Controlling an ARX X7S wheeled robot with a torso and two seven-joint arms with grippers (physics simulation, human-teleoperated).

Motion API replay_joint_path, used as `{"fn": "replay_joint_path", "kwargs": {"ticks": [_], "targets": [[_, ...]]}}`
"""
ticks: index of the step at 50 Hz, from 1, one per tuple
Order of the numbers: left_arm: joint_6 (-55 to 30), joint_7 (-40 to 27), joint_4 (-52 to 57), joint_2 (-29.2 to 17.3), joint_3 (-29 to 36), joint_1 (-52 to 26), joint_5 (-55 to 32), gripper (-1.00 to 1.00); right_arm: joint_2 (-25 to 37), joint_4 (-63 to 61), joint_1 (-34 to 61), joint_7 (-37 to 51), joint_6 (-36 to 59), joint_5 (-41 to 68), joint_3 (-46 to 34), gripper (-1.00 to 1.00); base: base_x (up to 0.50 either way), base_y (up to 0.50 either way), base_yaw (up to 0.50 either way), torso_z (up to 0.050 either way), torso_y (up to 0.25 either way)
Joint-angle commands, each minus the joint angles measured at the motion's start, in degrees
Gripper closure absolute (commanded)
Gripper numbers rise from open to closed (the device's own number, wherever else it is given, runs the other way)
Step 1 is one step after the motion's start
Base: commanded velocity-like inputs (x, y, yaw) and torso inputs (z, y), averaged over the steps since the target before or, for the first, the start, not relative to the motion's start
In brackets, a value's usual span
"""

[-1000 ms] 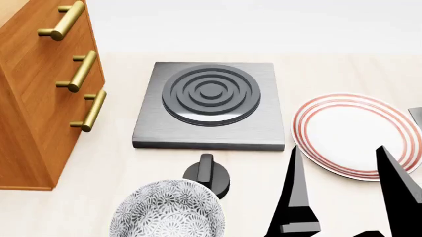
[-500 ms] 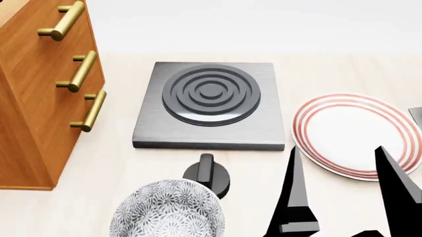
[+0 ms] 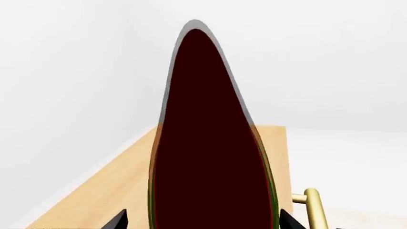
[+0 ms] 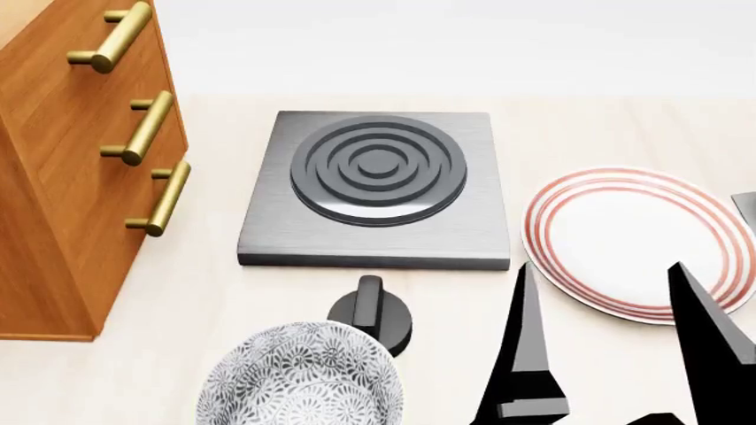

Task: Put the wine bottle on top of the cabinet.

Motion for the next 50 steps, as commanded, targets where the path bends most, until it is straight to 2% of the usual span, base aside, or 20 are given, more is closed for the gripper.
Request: {"fn": "replay_joint_path", "kwargs": {"ticks": [1, 18, 29, 50], "targets": [[0.2, -0.65, 0.07, -0.08, -0.21, 0.12, -0.03, -1.0, 0.16, 0.08, 0.03, 0.11, -0.21, -0.17, -0.43, -1.0, 0.0, 0.0, 0.0, 0.0, 0.0], [0.93, -0.13, -0.45, -0.21, 0.17, -0.13, 0.21, -1.0, 0.32, 0.18, 0.38, 0.41, -0.27, -0.29, -1.34, -1.0, 0.0, 0.0, 0.0, 0.0, 0.0], [2.39, -0.03, 1.0, -0.71, -0.04, 2.8, -0.06, -1.0, 0.48, 0.36, 0.34, 0.45, -0.52, -0.41, -1.65, -1.0, 0.0, 0.0, 0.0, 0.0, 0.0], [7.64, -0.78, 14.64, -4.27, -2.9, 13.42, -2.28, -1.0, 0.49, 0.49, 0.84, 0.74, -0.38, -1.0, -3.32, -1.0, 0.0, 0.0, 0.0, 0.0, 0.0]]}}
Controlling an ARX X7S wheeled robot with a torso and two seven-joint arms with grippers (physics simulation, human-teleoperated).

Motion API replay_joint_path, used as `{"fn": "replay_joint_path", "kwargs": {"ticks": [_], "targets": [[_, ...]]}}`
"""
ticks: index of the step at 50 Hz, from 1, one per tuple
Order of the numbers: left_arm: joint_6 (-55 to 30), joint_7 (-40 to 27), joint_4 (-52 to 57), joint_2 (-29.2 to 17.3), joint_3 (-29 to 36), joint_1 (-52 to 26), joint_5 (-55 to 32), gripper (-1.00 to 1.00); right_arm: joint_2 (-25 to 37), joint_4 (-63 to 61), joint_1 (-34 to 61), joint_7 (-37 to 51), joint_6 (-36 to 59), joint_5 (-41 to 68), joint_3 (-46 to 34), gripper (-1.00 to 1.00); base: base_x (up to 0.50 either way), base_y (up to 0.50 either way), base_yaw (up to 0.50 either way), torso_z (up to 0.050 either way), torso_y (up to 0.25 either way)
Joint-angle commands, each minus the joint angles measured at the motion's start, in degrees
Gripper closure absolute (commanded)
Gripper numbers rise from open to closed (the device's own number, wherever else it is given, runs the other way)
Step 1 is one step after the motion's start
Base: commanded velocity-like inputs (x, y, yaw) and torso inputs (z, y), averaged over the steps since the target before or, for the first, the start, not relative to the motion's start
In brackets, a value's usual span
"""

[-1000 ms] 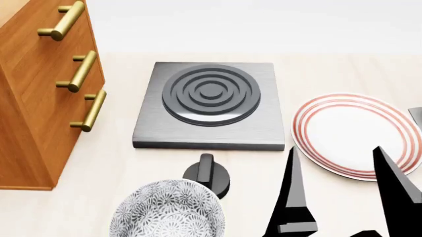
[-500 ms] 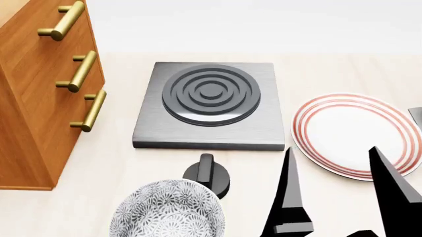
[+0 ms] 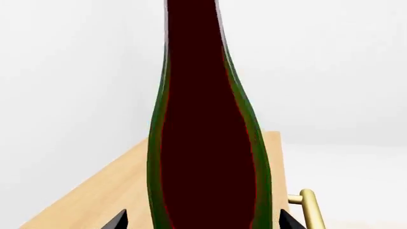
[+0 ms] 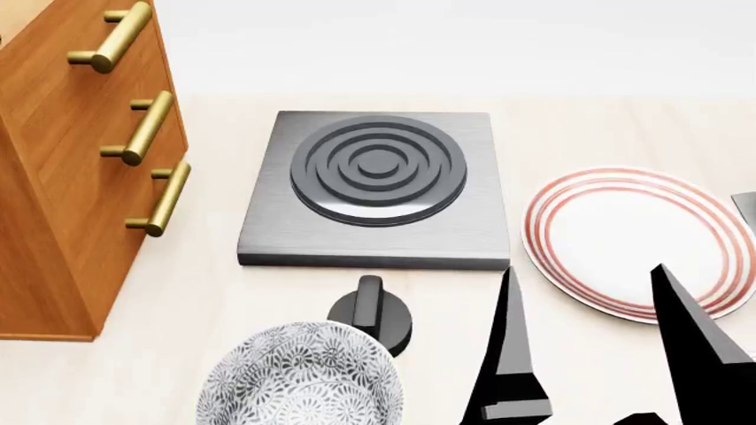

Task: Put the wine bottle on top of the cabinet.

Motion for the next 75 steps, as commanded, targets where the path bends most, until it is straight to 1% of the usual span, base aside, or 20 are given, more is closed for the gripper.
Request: {"fn": "replay_joint_path", "kwargs": {"ticks": [1, 18, 19, 21, 22, 25, 27, 28, 30, 35, 37, 39, 42, 44, 46, 50, 54, 59, 66, 75], "targets": [[2.01, -0.78, 7.63, -2.05, -1.91, 5.44, -1.47, -1.0, 0.03, 0.01, 0.34, 0.24, 0.14, -0.27, -0.92, -1.0, 0.0, 0.0, 0.0, 0.0, 0.0], [2.97, -4.04, 26.55, -6.86, -5.68, 16.75, -4.51, -1.0, 0.01, 0.35, 0.41, 0.11, -0.07, -1.09, -2.19, -1.0, 0.0, 0.0, 0.0, 0.0, 0.0], [3.46, -5.12, 29.93, -7.85, -5.95, 18.63, -4.03, -1.0, -0.01, 0.27, 0.54, 0.2, 0.04, -1.11, -2.37, -1.0, 0.0, 0.0, 0.0, 0.0, 0.0], [3.42, -5.32, 30.98, -8.08, -6.25, 19.34, -4.35, -1.0, 0.06, 0.18, 0.55, 0.27, 0.04, -1.02, -2.39, -1.0, 0.0, 0.0, 0.0, 0.0, 0.0], [3.53, -6.35, 34.89, -9.09, -6.53, 21.85, -4.29, -1.0, 0.16, 0.05, 0.49, 0.28, 0.02, -0.95, -2.33, -1.0, 0.0, 0.0, 0.0, 0.0, 0.0], [3.03, -8.77, 40.23, -9.57, -8.15, 24.39, -5.17, -1.0, 0.2, 0.13, 0.43, 0.26, -0.12, -0.99, -2.35, -1.0, 0.0, 0.0, 0.0, 0.0, 0.0], [2.69, -8.95, 42.76, -10.02, -7.65, 25.21, -5.24, -1.0, 0.26, -0.03, 0.65, 0.47, 0.07, -0.9, -2.53, -1.0, 0.0, 0.0, 0.0, 0.0, 0.0], [2.11, -9.24, 45.91, -10.34, -7.01, 25.66, -5.43, -1.0, 0.23, -0.09, 0.85, 0.56, 0.16, -0.88, -2.67, -1.0, 0.0, 0.0, 0.0, 0.0, 0.0], [0.35, -10.12, 49.39, -11.52, -4.17, 25.28, -3.44, -1.0, 0.27, -0.16, 1.04, 0.67, 0.23, -0.87, -2.8, -1.0, 0.0, 0.0, 0.0, 0.0, 0.0], [-1.17, -10.87, 56.85, -11.55, -0.59, 25.62, -2.74, -1.0, 0.61, -0.76, 1.25, 1.1, 0.4, -0.44, -2.75, -1.0, 0.0, 0.0, 0.0, 0.0, 0.0], [-3.18, -12.05, 62.42, -12.18, 1.89, 25.36, -1.7, -1.0, 1.04, -1.44, 1.32, 1.6, 0.48, 0.24, -2.2, -1.0, 0.0, 0.0, 0.0, 0.0, 0.0], [-3.39, -12.15, 64.04, -11.46, 1.81, 25.68, -2.9, -1.0, 1.23, -1.84, 1.43, 1.86, 0.54, 0.59, -2.09, -1.0, 0.0, 0.0, 0.0, 0.0, 0.0], [-1.35, -12.12, 65.15, -10.71, 3.0, 28.49, -2.69, -1.0, 1.37, -2.09, 1.62, 2.0, 0.55, 0.63, -2.21, -1.0, 0.0, 0.0, 0.0, 0.0, 0.0], [2.75, -12.82, 65.45, -10.48, 4.9, 33.49, -0.23, -1.0, 1.29, -2.04, 1.79, 1.91, 0.45, 0.45, -2.45, -1.0, 0.0, 0.0, 0.0, 0.0, 0.0], [3.17, -13.33, 66.44, -10.61, 6.85, 35.03, 1.4, -1.0, 1.14, -1.97, 1.76, 1.81, 0.4, 0.06, -2.89, -1.0, 0.0, 0.0, 0.0, 0.0, 0.0], [6.38, -14.39, 68.3, -8.86, 6.03, 39.58, -0.54, -1.0, 1.21, -2.07, 1.85, 1.92, 0.46, 0.08, -3.22, -1.0, 0.0, 0.0, 0.0, 0.0, 0.0], [5.19, -14.92, 70.82, -8.63, 9.29, 39.92, 1.22, -1.0, 1.3, -2.05, 1.92, 2.0, 0.34, 0.12, -3.3, -1.0, 0.0, 0.0, 0.0, 0.0, 0.0], [6.85, -15.69, 72.12, -8.48, 12.1, 43.04, 3.44, -1.0, 1.31, -2.3, 2.32, 2.22, 0.57, 0.07, -3.98, -1.0, 0.0, 0.0, 0.0, 0.0, 0.0], [10.0, -16.96, 72.3, -8.69, 12.8, 47.6, 4.69, -1.0, 2.33, -4.52, 3.28, 3.8, 1.49, 1.32, -4.21, -1.0, 0.0, 0.0, 0.0, 0.0, 0.0], [9.45, -18.16, 73.8, -9.26, 12.81, 48.76, 4.91, -1.0, 3.26, -5.38, 4.05, 4.63, 1.27, 2.02, -4.77, -1.0, 0.0, 0.0, 0.0, 0.0, 0.0]]}}
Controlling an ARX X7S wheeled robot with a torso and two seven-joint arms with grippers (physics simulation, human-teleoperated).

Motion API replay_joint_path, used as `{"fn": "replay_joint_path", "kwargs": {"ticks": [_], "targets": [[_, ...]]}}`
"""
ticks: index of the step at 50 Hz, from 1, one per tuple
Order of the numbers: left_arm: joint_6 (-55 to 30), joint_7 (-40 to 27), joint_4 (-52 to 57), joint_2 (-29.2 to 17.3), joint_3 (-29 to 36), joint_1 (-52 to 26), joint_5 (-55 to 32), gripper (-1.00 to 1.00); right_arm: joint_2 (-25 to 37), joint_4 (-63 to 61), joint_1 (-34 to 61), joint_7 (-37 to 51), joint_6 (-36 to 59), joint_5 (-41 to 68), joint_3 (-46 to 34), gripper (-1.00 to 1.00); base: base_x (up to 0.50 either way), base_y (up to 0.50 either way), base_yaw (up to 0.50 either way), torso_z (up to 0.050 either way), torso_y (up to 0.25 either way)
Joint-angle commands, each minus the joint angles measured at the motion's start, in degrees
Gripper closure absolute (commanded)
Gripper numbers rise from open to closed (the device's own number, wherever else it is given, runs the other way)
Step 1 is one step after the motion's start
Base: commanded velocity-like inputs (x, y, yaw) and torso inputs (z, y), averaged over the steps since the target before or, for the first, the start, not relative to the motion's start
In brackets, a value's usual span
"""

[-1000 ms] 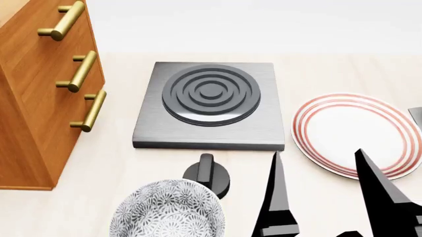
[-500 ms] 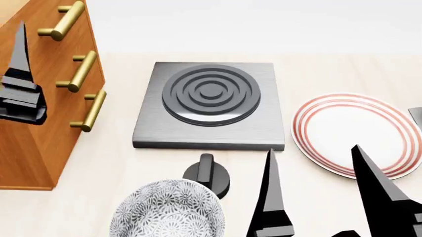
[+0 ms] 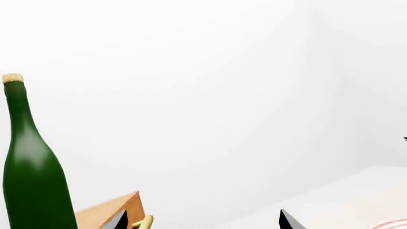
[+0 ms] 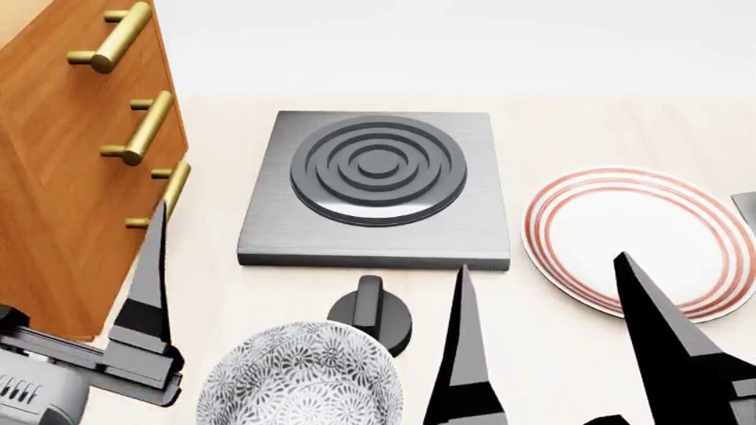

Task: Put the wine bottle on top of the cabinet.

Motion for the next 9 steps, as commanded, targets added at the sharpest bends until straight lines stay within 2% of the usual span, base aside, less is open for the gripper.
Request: {"fn": "replay_joint_path", "kwargs": {"ticks": [1, 9], "targets": [[1.22, -1.73, 2.34, -0.5, 1.12, 3.76, 1.16, -1.0, 1.02, -1.18, 0.84, 1.04, -0.13, 0.8, -0.63, -1.0, 0.0, 0.0, 0.0, 0.0, 0.0], [1.34, -2.73, 3.02, -1.75, -0.9, 5.02, 0.1, -1.0, 2.17, -1.89, 1.25, 2.08, -0.72, 1.81, -0.72, -1.0, 0.0, 0.0, 0.0, 0.0, 0.0]]}}
